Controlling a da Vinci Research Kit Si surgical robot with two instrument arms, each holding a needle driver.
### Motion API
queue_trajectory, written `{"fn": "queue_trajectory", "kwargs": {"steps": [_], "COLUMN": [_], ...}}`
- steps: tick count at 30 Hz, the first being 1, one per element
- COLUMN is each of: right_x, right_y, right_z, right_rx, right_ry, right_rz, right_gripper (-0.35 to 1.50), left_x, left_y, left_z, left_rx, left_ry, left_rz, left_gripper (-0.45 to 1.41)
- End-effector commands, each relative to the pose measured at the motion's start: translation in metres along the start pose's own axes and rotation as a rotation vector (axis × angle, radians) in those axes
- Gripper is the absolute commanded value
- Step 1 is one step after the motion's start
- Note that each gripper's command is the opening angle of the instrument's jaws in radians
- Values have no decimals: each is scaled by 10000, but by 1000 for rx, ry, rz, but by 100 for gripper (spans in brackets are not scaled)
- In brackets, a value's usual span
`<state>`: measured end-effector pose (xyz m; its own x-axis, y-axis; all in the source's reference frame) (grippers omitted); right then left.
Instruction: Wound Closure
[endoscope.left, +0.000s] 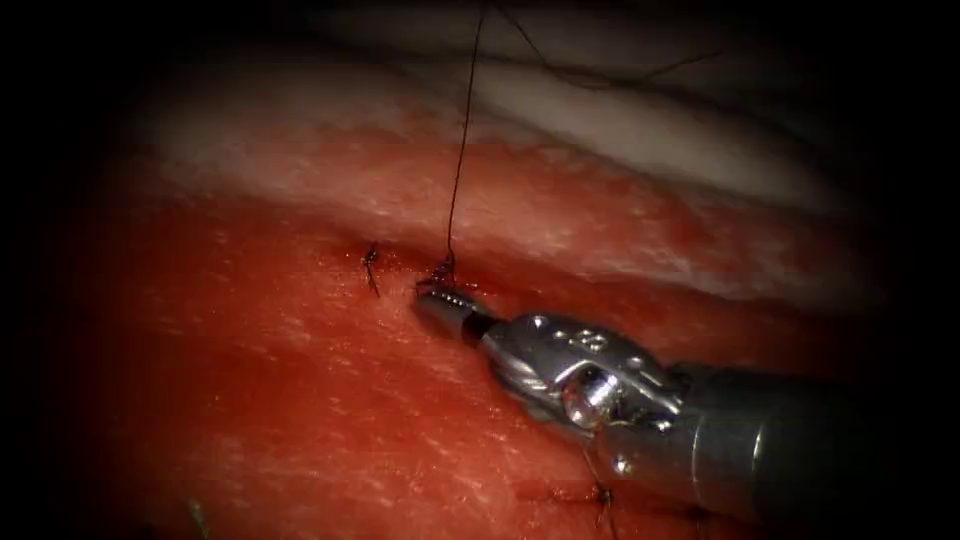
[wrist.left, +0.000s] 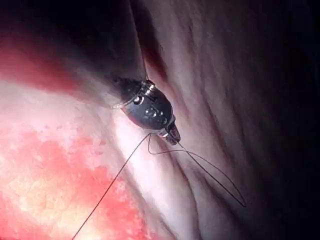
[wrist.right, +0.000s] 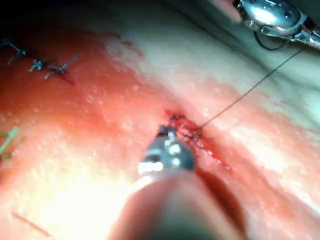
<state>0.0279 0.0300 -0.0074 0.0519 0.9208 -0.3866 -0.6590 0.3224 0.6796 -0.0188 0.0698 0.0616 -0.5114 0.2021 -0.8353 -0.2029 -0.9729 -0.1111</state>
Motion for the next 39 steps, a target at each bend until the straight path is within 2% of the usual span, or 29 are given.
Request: {"fn": "queue_trajectory", "kwargs": {"steps": [1, 3, 10, 20, 34, 39], "right_x": [0, -6, -9, -18, -51, -51], "right_y": [-3, -7, -9, -24, -57, -60], "right_z": [8, 8, 8, 10, 7, 8], "right_rx": [9, 34, 46, 67, 60, 60], "right_ry": [2, -4, 2, 16, -33, -39], "right_rz": [-20, -70, -170, -186, -196, -189], "right_gripper": [-35, -35, -35, -35, -35, -35], "left_x": [-4, -13, -35, -57, -54, -54], "left_y": [-3, -10, -14, -29, -38, -39], "left_z": [11, 25, 45, 59, 90, 90], "left_rx": [-2, 1, 6, -3, 16, 16], "left_ry": [-2, -29, -55, -124, -166, -167], "left_rz": [-1, 11, 31, 48, 46, 45], "left_gripper": [-35, -35, -35, -35, -35, -35]}}
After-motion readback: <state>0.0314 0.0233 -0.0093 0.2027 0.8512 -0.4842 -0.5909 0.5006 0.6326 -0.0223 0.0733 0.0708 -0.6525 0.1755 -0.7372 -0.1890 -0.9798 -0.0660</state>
